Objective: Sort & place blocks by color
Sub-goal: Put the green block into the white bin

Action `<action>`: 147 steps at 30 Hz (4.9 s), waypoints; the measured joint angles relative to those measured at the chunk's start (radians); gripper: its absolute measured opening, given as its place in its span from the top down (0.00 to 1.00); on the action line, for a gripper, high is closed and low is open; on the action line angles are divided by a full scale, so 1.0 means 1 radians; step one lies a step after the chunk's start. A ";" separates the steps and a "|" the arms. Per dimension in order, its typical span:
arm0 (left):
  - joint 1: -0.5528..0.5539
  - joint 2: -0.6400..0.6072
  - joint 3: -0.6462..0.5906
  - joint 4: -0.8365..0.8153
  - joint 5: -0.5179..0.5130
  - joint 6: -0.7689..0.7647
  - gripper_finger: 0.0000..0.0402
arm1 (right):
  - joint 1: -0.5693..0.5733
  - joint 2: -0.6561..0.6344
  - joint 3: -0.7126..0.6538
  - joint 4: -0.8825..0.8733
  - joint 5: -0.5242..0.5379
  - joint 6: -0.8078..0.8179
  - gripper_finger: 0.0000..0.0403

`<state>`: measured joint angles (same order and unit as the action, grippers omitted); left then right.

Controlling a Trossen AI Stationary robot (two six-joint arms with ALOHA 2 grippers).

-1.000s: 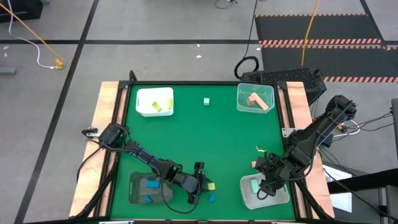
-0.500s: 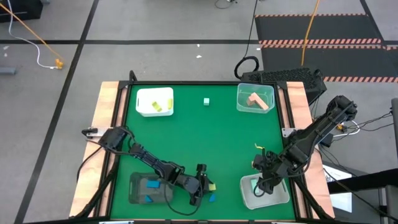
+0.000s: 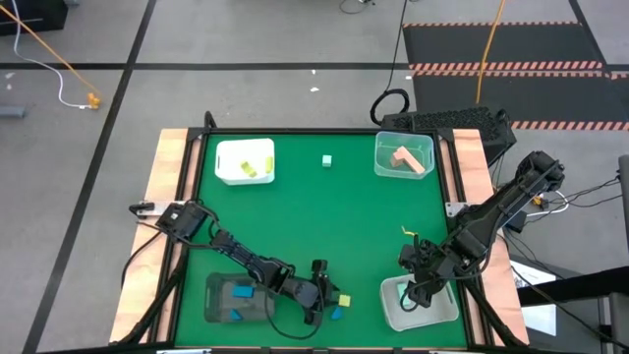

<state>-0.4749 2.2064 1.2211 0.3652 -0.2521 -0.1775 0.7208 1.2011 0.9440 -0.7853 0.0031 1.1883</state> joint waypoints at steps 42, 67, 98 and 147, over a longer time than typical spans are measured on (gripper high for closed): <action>-0.173 -0.149 0.175 -0.560 -0.153 -0.412 0.56 | -0.073 0.494 0.001 0.679 0.224 -0.659 0.27; -0.187 -0.149 0.175 -0.518 -0.170 -0.475 0.56 | -0.079 0.415 0.001 0.840 0.236 -0.737 0.27; -0.187 -0.149 0.175 -0.519 -0.170 -0.472 0.56 | -0.098 0.532 0.001 0.788 0.132 -0.840 0.28; 0.001 -0.342 0.174 -0.452 -0.210 -1.120 0.56 | -0.184 0.333 0.000 0.678 0.499 -1.031 0.72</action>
<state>-0.4743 1.8640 1.3952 -0.0872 -0.4624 -1.2973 0.5365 1.5344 0.9443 -0.1074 0.5019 0.1570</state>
